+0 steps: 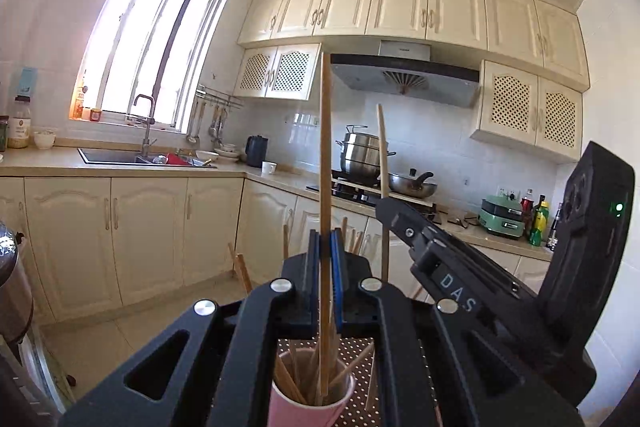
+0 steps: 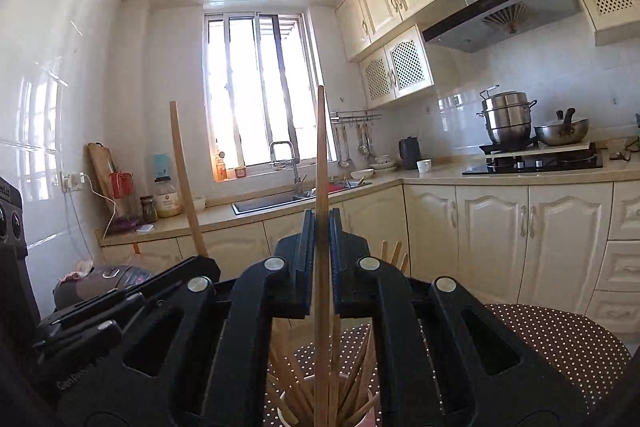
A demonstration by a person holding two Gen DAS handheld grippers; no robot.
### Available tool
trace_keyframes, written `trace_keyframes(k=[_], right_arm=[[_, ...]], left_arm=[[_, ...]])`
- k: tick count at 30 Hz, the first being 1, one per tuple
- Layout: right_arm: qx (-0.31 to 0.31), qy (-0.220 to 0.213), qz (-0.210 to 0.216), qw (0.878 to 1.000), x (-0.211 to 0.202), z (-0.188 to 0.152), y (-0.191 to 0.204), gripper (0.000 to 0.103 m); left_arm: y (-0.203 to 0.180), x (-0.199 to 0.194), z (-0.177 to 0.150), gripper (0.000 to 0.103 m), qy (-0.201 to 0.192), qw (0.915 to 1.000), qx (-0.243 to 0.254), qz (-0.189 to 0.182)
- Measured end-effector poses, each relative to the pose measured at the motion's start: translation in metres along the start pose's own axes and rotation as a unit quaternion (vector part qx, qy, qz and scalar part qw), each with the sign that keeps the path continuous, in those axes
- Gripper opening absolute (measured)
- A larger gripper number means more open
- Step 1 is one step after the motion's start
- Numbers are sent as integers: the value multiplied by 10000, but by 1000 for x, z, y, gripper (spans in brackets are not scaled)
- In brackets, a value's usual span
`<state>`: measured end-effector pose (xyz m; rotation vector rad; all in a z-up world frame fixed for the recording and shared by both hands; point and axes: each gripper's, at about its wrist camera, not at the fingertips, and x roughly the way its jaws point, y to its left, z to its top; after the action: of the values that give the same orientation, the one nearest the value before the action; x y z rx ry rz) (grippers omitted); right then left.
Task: Organize utensils
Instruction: 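Lower the chopsticks into the pink cup and open the right gripper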
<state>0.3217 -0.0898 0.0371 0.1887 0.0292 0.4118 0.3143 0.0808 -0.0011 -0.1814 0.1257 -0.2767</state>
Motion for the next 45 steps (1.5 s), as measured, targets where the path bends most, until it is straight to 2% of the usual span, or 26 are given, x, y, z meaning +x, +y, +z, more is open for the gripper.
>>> trace_keyframes(k=[12,18,27,28,29,30,38,45], right_arm=[[104,-173,-51,9998,16,-17,-8,8],[170,-217,-57,9996,15,-21,-8,8],[190,-262,-50,9995,19,-20,-6,8],[172,-228,-45,9996,21,-22,-6,8],[149,-217,-48,9996,21,-24,-6,8],[125,-204,-56,9997,21,-26,-6,8],[113,-20,-42,9999,15,-36,-10,8],[40,128,-2,9999,3,-41,-9,8]], left_arm=[[9,29,-25,6,278,9996,24,22],[4,28,-30,6,334,9994,124,-26],[6,29,-35,7,392,9990,164,124],[6,29,-34,9,386,9990,163,135],[6,28,-34,19,373,9990,162,160],[6,28,-34,24,355,9991,153,195],[8,21,-33,30,332,9987,182,341],[10,11,-32,36,346,9954,290,844]])
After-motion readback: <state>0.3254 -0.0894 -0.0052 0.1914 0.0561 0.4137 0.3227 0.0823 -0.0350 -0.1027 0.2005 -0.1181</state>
